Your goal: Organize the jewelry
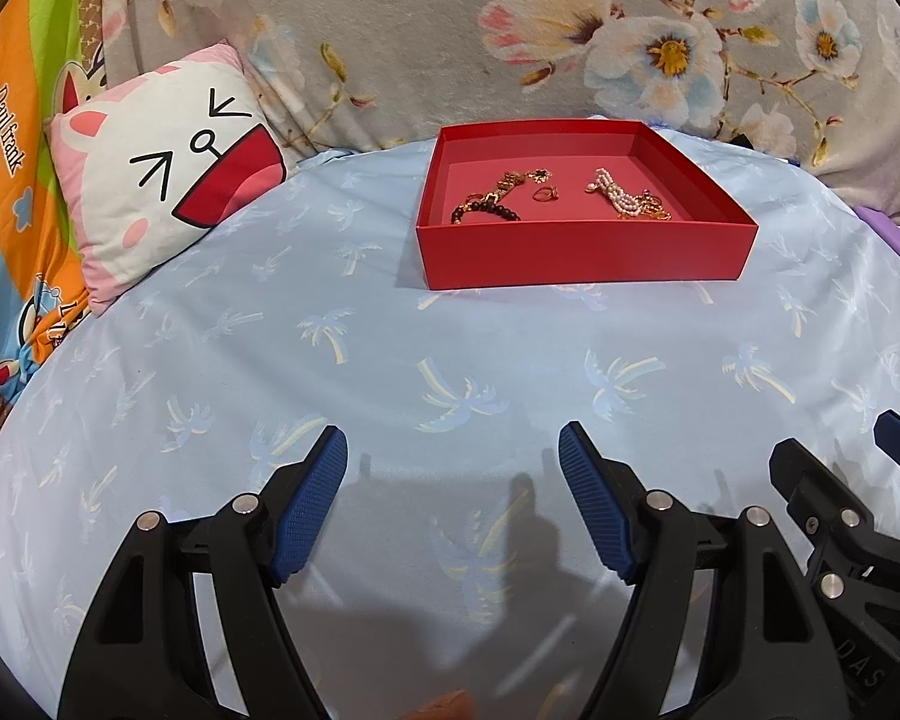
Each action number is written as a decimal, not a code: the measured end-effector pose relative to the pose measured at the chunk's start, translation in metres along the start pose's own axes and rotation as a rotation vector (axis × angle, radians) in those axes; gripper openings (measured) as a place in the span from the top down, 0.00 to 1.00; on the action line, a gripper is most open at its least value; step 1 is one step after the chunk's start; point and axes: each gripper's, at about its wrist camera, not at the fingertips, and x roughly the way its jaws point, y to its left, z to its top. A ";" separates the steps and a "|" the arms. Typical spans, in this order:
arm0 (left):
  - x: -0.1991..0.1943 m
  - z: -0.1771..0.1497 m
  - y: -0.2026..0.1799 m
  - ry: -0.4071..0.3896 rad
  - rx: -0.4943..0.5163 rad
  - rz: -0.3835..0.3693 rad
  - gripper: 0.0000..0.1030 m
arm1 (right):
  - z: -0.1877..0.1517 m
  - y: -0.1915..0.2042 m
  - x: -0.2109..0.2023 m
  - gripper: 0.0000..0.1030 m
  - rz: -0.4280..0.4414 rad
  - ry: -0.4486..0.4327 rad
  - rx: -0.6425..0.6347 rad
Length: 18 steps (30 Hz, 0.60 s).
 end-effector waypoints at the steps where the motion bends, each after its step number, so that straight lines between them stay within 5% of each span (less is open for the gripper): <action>1: 0.000 0.000 0.000 0.000 -0.001 -0.001 0.31 | 0.001 0.000 0.000 0.17 0.000 0.000 0.000; 18: -0.003 -0.001 -0.001 -0.013 -0.001 0.016 0.32 | -0.001 0.000 0.000 0.17 0.000 0.000 0.000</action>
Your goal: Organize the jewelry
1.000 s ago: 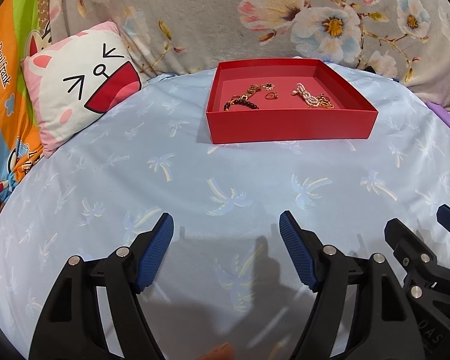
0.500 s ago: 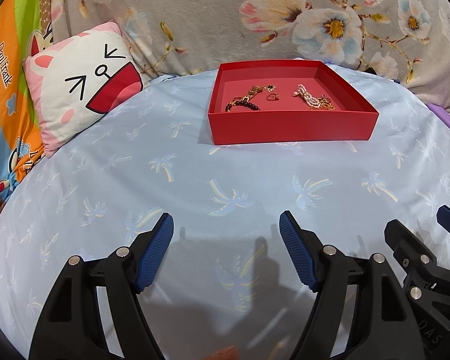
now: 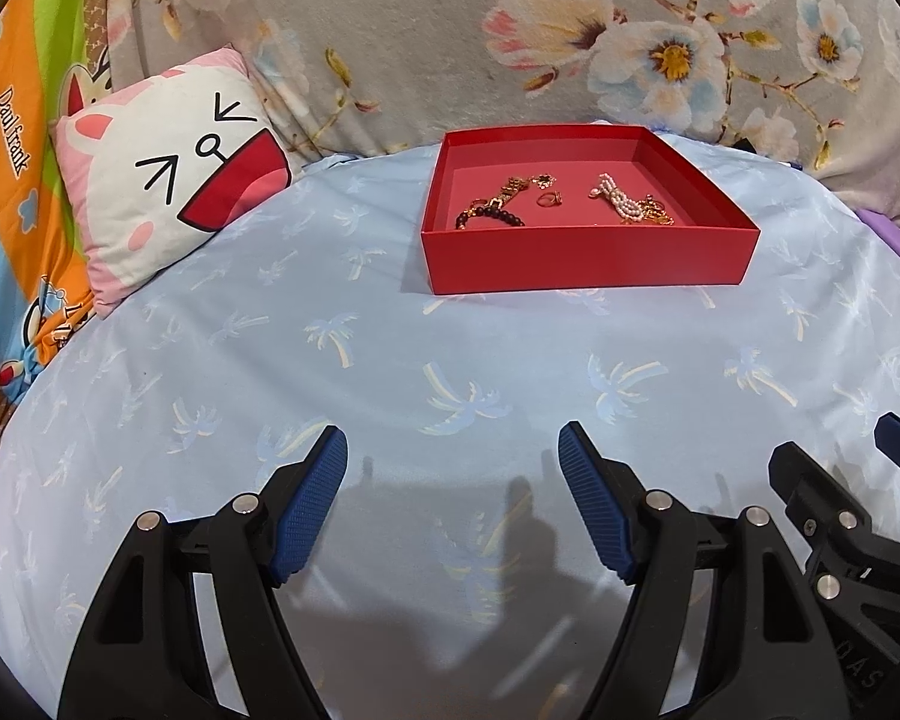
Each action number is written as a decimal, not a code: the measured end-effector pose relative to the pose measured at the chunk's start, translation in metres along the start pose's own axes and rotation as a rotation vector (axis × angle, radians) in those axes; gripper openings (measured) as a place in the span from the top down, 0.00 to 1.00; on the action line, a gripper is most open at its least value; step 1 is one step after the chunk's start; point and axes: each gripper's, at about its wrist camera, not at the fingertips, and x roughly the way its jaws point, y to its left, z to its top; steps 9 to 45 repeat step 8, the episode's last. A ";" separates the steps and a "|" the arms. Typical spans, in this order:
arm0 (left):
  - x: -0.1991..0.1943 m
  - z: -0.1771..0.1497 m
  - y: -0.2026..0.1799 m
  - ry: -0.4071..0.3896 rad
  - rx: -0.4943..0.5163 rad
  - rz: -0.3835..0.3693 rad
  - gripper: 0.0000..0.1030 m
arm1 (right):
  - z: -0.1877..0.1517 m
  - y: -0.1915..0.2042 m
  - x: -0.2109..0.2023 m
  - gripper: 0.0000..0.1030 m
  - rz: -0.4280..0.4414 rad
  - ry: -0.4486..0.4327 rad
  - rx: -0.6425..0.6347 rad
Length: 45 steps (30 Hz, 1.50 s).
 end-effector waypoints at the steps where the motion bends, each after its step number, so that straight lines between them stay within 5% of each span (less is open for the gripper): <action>1: 0.000 0.000 0.000 0.000 0.000 0.003 0.32 | 0.000 0.000 0.000 0.17 -0.001 0.000 -0.001; 45: 0.000 -0.001 0.000 -0.002 -0.002 0.011 0.32 | 0.002 0.002 -0.001 0.17 -0.001 0.000 -0.005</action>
